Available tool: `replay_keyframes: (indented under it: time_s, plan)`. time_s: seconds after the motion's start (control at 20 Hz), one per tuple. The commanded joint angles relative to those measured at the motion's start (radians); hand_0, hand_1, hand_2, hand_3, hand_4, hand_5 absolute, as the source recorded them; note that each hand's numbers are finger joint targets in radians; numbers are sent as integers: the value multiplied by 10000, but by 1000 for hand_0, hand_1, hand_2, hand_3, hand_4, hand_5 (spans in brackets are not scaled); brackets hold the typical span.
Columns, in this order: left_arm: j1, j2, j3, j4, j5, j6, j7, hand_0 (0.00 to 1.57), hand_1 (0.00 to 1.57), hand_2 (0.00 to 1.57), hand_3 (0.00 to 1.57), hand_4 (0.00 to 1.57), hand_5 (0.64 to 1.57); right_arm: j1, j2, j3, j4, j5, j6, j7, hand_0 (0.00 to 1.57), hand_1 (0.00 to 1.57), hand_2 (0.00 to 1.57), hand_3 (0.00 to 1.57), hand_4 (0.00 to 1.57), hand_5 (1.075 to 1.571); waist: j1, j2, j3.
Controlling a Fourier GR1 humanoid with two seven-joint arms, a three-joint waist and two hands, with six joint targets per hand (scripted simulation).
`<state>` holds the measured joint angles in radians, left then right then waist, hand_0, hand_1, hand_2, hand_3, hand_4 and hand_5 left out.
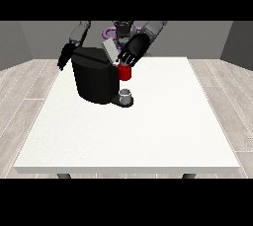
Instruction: Insert the coffee pod into the coffee machine and close the lid
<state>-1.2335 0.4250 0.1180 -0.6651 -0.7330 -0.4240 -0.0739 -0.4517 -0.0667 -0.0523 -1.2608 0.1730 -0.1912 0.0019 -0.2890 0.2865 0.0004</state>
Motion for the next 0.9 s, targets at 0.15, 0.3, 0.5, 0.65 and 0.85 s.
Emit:
replay_keyframes:
  time_s: [0.15,0.3,0.5,0.65,0.85]
  plan:
    - [-91,-275,2,142,26,-100,76,1193,1193,1234,1191,434,1571,16,104,-121,224,-156,-30,-34,0,0,0,0,165,1571,88,-95,-1]
    - [-88,-269,33,70,-32,230,-69,1169,1169,1235,1200,422,1571,-31,-125,-275,319,-203,74,-500,0,0,0,0,0,1571,91,271,1]
    - [-356,-160,43,312,-159,143,203,1216,1216,1259,1200,417,1571,-262,-18,-54,86,-30,-38,274,0,0,0,0,0,1571,-124,24,-2]
    - [-643,16,158,114,-32,-73,142,1225,1225,1261,1206,376,1571,-88,-243,-414,599,-277,150,-509,0,0,0,0,0,1571,96,203,3]
    - [-552,444,243,525,-303,617,-285,1217,1217,1242,1195,357,1571,-508,-188,217,-461,79,245,197,0,0,0,0,0,1571,-593,588,-5]
